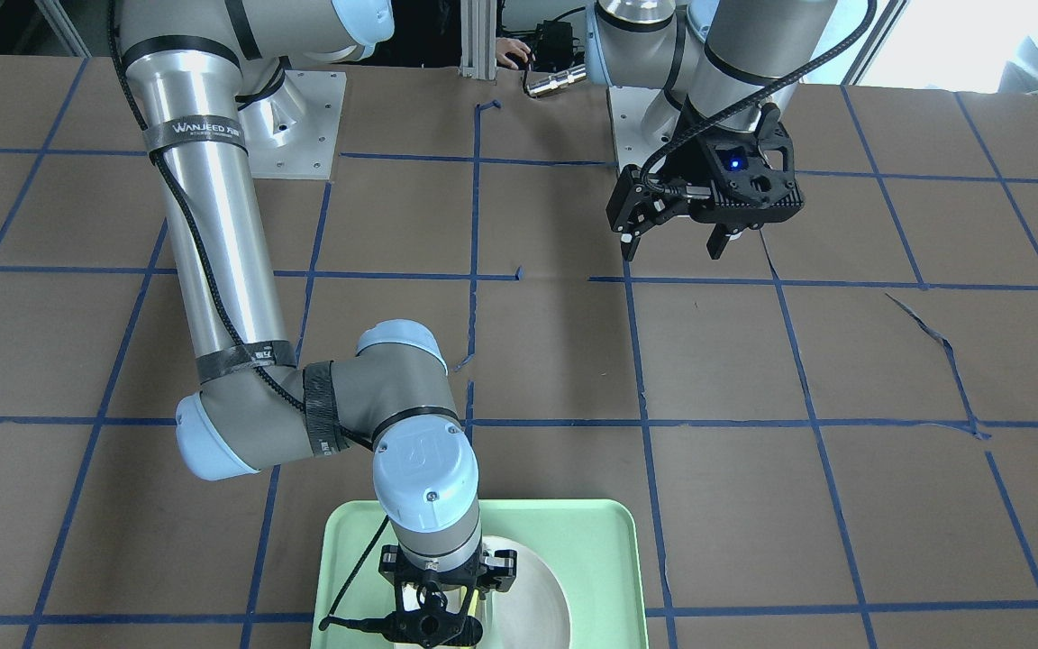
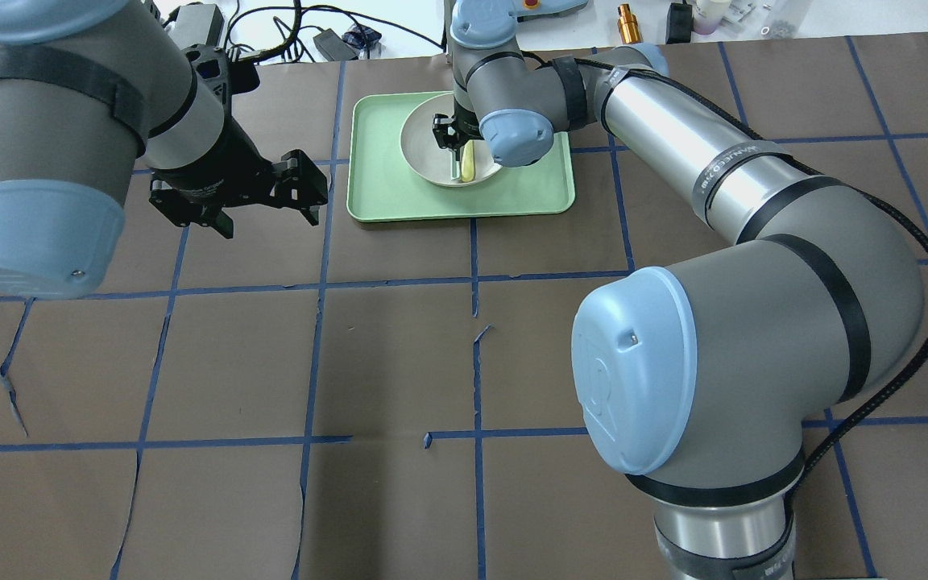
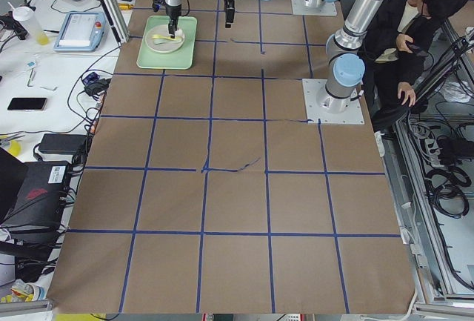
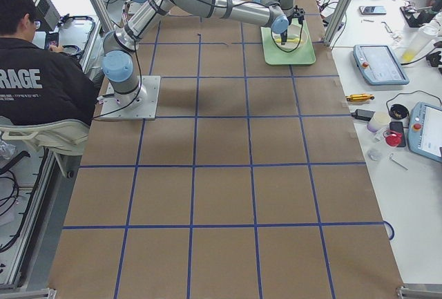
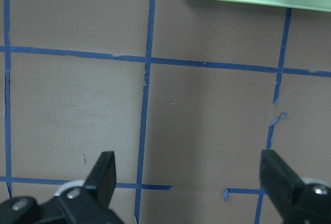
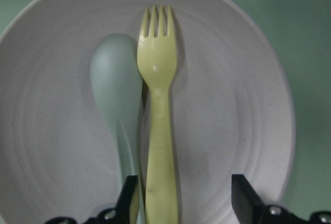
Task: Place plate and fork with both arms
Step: 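Close the right gripper on the yellow fork and lift it from the plate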
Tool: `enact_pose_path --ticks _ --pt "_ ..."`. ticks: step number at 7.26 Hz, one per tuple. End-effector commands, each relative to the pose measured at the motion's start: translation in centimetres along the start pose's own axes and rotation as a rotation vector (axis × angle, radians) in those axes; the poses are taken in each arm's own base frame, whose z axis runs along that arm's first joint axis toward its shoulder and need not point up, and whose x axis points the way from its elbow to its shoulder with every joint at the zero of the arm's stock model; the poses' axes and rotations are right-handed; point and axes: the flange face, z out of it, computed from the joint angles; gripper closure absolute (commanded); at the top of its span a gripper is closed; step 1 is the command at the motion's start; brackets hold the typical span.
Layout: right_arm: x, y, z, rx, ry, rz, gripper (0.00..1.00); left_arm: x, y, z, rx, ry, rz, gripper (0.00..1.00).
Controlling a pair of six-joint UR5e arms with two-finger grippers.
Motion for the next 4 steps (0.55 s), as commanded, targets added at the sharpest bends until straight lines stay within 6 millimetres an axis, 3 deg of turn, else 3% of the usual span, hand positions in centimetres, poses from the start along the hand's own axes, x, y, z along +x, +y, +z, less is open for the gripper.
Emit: enact_pose_path --ticks 1,4 --pt "0.00 0.06 0.21 -0.003 0.000 0.000 0.32 -0.01 0.03 0.07 -0.001 0.000 0.000 0.00" --pt "0.02 0.11 0.98 -0.010 0.002 -0.002 0.32 0.00 0.03 0.22 -0.005 0.001 0.000 0.00"
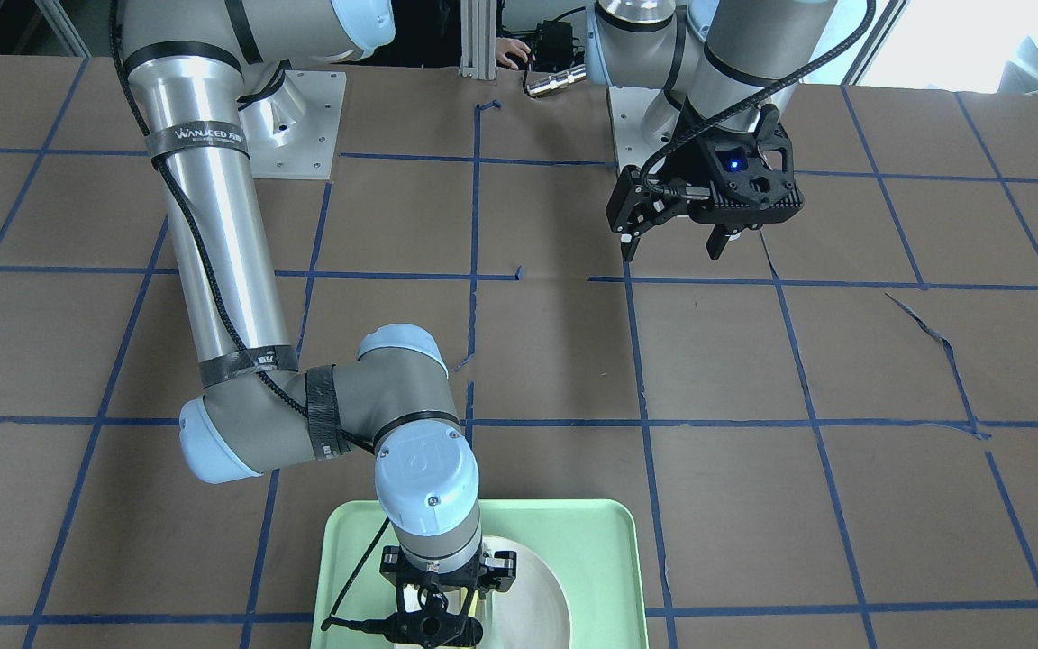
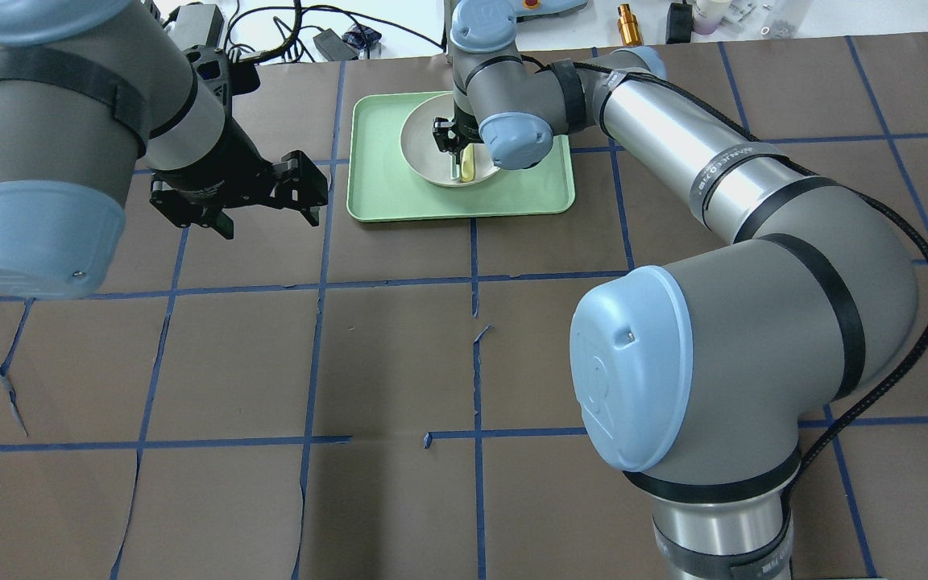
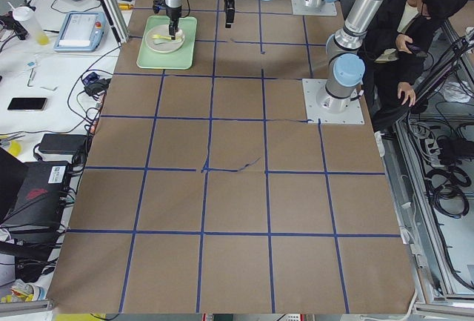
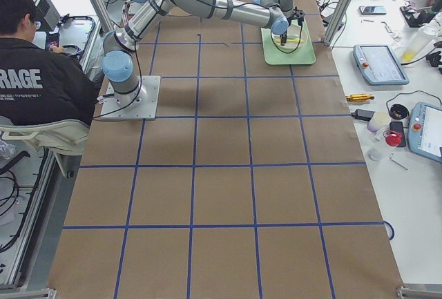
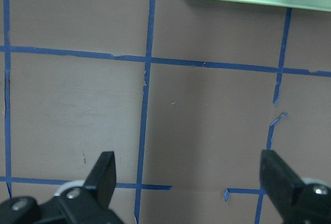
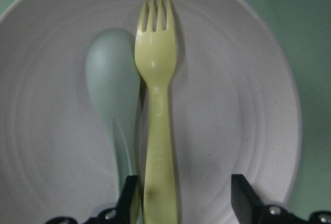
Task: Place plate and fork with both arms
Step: 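Close the right gripper on the yellow fork and lift it from the plate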
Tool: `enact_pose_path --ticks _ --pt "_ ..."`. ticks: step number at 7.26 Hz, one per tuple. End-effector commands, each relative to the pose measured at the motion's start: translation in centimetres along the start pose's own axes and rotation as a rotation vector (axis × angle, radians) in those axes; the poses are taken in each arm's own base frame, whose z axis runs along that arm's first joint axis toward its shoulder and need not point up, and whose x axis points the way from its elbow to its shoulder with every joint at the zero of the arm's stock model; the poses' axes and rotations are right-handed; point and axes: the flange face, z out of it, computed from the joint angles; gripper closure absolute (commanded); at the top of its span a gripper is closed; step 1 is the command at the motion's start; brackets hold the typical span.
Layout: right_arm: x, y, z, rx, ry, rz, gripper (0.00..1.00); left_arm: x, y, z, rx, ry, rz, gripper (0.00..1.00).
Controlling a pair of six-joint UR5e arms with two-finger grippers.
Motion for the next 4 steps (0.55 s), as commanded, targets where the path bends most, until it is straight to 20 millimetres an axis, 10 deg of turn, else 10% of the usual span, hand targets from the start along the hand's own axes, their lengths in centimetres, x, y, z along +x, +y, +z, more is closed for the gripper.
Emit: enact_pose_path --ticks 1,4 --pt "-0.02 -0.02 0.40 0.002 -0.002 -0.002 0.32 0.00 -0.01 0.10 -0.002 0.000 0.000 0.00" --pt "-0.04 -0.04 0.16 0.004 -0.004 -0.005 0.32 0.02 -0.05 0.18 -0.004 0.001 0.000 0.00"
